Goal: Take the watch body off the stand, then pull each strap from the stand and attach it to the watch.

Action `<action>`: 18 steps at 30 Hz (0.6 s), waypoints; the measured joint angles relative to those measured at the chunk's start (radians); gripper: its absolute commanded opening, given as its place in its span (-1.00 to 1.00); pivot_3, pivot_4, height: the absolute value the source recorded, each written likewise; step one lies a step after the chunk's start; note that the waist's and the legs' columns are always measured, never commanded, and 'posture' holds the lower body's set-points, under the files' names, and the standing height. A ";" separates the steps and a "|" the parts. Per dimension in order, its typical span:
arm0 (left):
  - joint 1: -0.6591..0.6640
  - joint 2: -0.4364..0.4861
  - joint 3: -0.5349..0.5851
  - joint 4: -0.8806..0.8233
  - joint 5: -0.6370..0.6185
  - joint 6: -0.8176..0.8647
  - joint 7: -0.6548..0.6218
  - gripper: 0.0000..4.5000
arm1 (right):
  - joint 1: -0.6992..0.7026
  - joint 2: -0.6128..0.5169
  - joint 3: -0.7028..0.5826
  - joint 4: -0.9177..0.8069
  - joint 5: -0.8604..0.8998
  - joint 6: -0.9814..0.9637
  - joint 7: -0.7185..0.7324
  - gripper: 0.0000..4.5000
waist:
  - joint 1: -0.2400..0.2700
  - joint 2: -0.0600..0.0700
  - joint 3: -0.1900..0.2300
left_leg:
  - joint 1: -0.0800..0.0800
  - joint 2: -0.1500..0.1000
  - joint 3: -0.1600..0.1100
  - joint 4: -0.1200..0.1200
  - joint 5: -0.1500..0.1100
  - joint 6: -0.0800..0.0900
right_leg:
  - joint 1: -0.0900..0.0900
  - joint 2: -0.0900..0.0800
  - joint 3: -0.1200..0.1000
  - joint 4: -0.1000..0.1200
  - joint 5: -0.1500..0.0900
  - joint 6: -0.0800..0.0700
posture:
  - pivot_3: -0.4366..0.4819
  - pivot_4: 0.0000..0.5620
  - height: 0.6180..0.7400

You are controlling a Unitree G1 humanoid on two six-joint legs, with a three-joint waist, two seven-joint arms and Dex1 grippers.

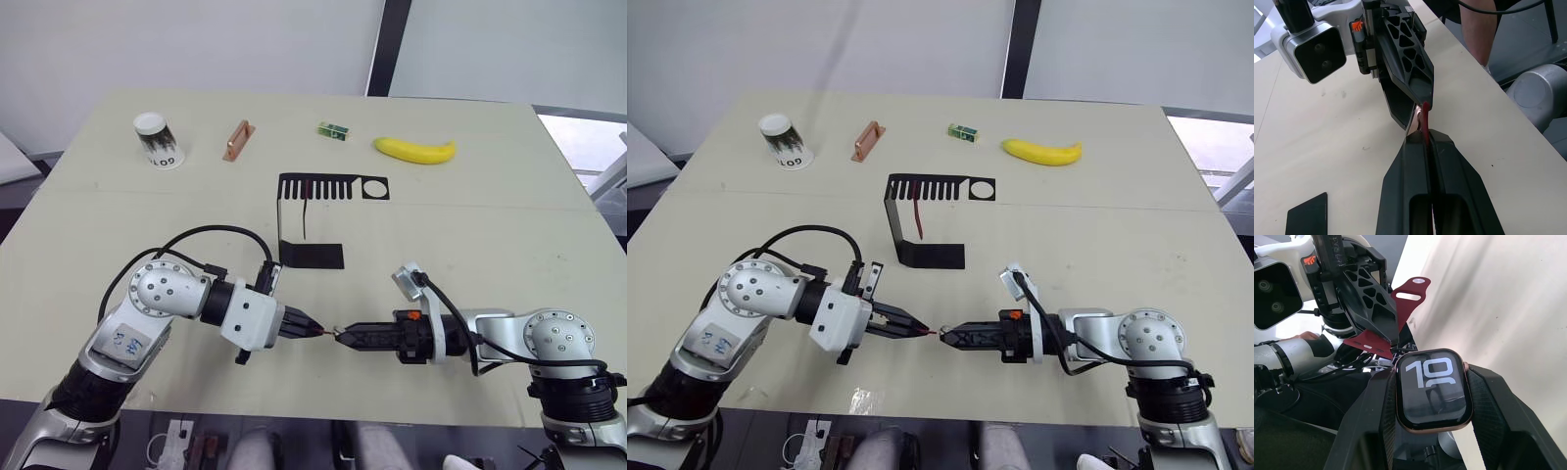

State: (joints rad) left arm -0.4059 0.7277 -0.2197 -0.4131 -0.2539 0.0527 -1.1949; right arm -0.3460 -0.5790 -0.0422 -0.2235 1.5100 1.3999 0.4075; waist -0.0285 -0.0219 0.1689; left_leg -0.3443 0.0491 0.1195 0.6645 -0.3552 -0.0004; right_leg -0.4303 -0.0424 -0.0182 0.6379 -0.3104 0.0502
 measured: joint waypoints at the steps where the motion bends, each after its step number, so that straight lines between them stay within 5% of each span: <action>1: 0.001 -0.001 -0.003 0.000 0.002 -0.001 0.000 -1.00 | 0.000 0.000 0.000 0.000 0.000 0.000 0.000 -0.30 | 0.000 0.000 0.000 | 0.000 0.000 0.000 0.000 0.000 0.000 | 0.000 0.000 0.000 0.000 0.000 0.000 | -0.05 -0.47 0.99; 18: 0.019 -0.012 -0.026 0.037 0.029 -0.022 0.005 -1.00 | 0.004 0.000 0.002 -0.006 0.013 -0.002 -0.019 -0.30 | 0.000 0.000 0.000 | 0.000 0.000 0.000 0.000 0.000 0.000 | 0.000 0.000 0.000 0.000 0.000 0.000 | -0.05 -0.47 0.99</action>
State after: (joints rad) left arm -0.3869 0.7156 -0.2459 -0.3758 -0.2245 0.0307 -1.1897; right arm -0.3416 -0.5792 -0.0403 -0.2298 1.5229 1.3980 0.3888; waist -0.0285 -0.0219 0.1689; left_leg -0.3443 0.0492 0.1195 0.6649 -0.3552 -0.0003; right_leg -0.4304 -0.0424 -0.0183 0.6384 -0.3104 0.0502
